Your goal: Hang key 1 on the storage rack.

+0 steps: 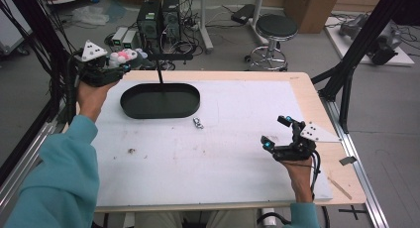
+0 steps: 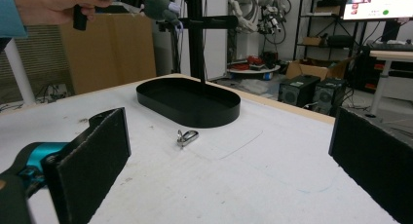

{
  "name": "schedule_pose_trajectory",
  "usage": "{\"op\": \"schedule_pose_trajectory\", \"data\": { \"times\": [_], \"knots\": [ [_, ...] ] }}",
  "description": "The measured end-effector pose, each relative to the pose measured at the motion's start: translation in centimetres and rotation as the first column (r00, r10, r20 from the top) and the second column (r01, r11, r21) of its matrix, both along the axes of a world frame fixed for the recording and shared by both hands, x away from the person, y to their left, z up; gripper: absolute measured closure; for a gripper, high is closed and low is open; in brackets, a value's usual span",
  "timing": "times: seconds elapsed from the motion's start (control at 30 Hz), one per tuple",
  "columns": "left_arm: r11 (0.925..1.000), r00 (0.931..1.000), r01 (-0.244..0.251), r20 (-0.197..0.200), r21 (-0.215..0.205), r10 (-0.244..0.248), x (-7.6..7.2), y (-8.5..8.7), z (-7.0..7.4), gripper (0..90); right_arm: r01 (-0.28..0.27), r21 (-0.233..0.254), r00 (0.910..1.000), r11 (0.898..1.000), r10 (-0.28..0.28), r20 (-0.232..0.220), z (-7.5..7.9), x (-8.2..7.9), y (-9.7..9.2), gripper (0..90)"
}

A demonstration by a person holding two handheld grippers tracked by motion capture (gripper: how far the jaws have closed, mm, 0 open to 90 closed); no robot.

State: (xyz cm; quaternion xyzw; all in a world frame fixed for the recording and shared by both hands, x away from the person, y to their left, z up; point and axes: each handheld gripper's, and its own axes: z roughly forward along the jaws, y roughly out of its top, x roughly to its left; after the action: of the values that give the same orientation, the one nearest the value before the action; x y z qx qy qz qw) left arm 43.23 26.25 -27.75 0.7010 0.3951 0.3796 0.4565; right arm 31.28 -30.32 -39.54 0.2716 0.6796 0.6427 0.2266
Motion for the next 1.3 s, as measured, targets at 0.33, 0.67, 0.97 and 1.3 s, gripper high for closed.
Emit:
{"op": "schedule_pose_trajectory", "data": {
  "times": [0.33, 0.67, 0.97, 1.3],
  "knots": [
    [0.9999, 0.9997, 0.009, -0.023, 0.012, -0.009, -1.0, 0.5, -0.9, 53.7, -0.005, 0.002, 1.0, 1.0, 0.005, -0.004, -0.1, 0.1, 0.1, 0.6],
    [0.9996, 0.9984, 0.019, -0.054, 0.022, -0.018, -1.5, 0.8, -1.9, 53.7, -0.011, 0.005, 0.9999, 1.0, 0.011, -0.006, -0.1, 0.2, 0.2, 0.6],
    [0.9993, 0.9954, 0.018, -0.095, 0.034, -0.015, -1.3, 0.8, -3.6, 53.6, -0.011, -0.001, 0.9999, 1.0, 0.011, -0.009, -0.1, 0.2, 0.3, 0.6],
    [0.9996, 0.9938, 0.013, -0.111, 0.026, -0.01, -0.1, 0.1, -4.9, 53.7, -0.013, -0.005, 0.9999, 1.0, 0.013, -0.011, -0.2, 0.2, 0.4, 0.6]
  ]
}}
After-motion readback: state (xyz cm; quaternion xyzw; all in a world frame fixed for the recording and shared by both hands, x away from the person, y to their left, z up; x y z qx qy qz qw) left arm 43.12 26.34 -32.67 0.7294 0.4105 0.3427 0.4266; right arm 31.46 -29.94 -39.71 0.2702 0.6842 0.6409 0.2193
